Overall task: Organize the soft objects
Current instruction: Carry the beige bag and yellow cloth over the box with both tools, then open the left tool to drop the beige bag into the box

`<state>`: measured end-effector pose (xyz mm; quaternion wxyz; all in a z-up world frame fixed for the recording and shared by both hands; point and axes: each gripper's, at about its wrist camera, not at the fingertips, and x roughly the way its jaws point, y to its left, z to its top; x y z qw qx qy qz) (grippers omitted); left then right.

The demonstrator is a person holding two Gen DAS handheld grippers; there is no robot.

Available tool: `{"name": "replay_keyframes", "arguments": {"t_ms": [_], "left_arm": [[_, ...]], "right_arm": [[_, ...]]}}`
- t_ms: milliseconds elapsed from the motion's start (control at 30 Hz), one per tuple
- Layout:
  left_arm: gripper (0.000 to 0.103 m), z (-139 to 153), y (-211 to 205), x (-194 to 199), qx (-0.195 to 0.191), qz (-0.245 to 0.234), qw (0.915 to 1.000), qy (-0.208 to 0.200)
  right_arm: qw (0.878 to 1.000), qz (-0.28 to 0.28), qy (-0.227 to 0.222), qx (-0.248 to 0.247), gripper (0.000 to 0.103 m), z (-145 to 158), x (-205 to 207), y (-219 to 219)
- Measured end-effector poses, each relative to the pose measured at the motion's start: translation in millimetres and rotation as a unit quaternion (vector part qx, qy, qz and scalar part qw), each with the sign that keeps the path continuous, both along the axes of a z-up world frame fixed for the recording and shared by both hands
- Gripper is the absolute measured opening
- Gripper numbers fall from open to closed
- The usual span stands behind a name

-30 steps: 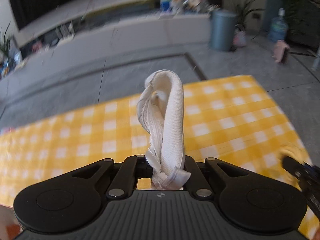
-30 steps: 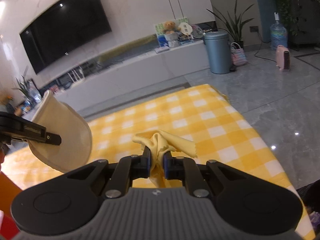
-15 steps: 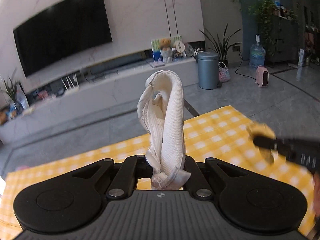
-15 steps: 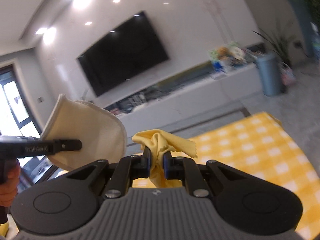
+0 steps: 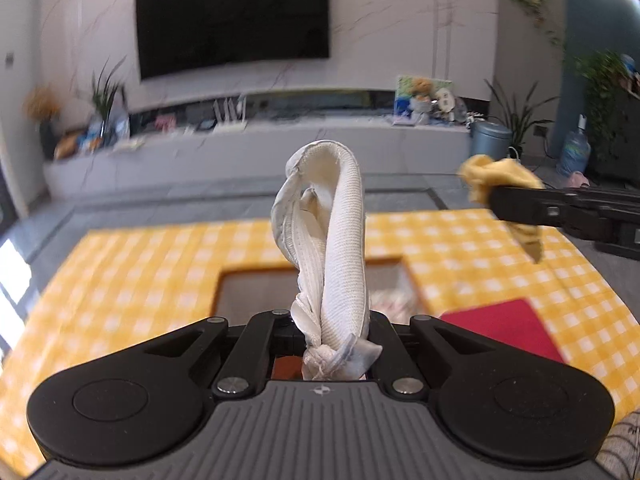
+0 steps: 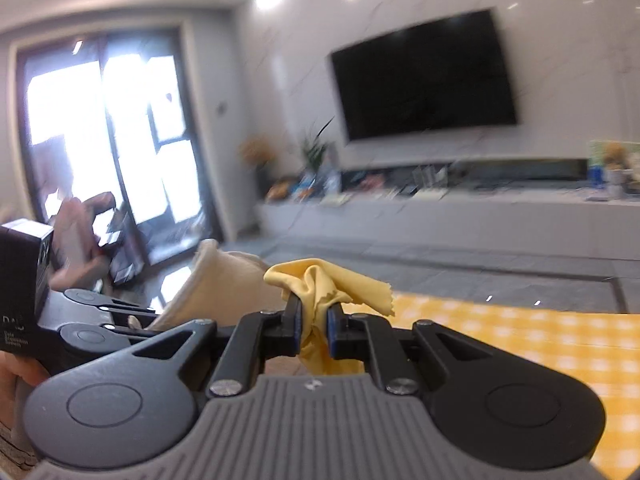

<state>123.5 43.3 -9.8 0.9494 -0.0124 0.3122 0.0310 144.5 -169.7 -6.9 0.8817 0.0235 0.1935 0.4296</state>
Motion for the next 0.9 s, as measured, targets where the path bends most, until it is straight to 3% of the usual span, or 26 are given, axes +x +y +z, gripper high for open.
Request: {"name": "replay_keyframes", "arguments": {"t_ms": [167,267,367,467,533,600,800,900], "left_arm": [[0.007,-22.5,41.4,-5.3,-0.045,0.002,0.9989,0.016],[0.007,-40.9,56.4,-2.2,-0.054,0.017,0.997,0.054],[0.007,-55.2,74.3,-6.3,-0.106,0.006,0.9914,0.076],[0.007,-48.7,86.8,-11.2,-0.173,-0.031,0.9831,0.052],[0.007,-35.4,91.4,-14.0,-0.23,-0.07,0.9707,0.013],[0.008,-33.5,96.3,-12.5,-0.26,-0.07,0.9629,0.01],[0.007,-82.8,112.3,0.5,-0.266,-0.008,0.9589,0.097],[0.008,-84.0,116.0,-4.9,-0.266,-0.019,0.9579,0.106]], "right_arm": [[0.994,0.038,0.023,-0.098,0.01,-20.0,13.2,77.8],[0.988,0.057,0.058,-0.133,0.01,-39.5,29.0,108.6],[0.982,0.049,0.082,-0.164,0.01,-58.6,44.7,125.8],[0.977,0.037,0.081,-0.192,0.01,-72.4,54.0,141.6],[0.977,0.03,0.089,-0.19,0.01,-77.8,59.7,151.8],[0.978,0.013,0.094,-0.184,0.01,-77.8,69.8,157.3],[0.973,-0.003,0.075,-0.217,0.01,-67.7,84.4,164.3],[0.972,0.002,0.067,-0.227,0.01,-64.0,77.1,165.4]]}}
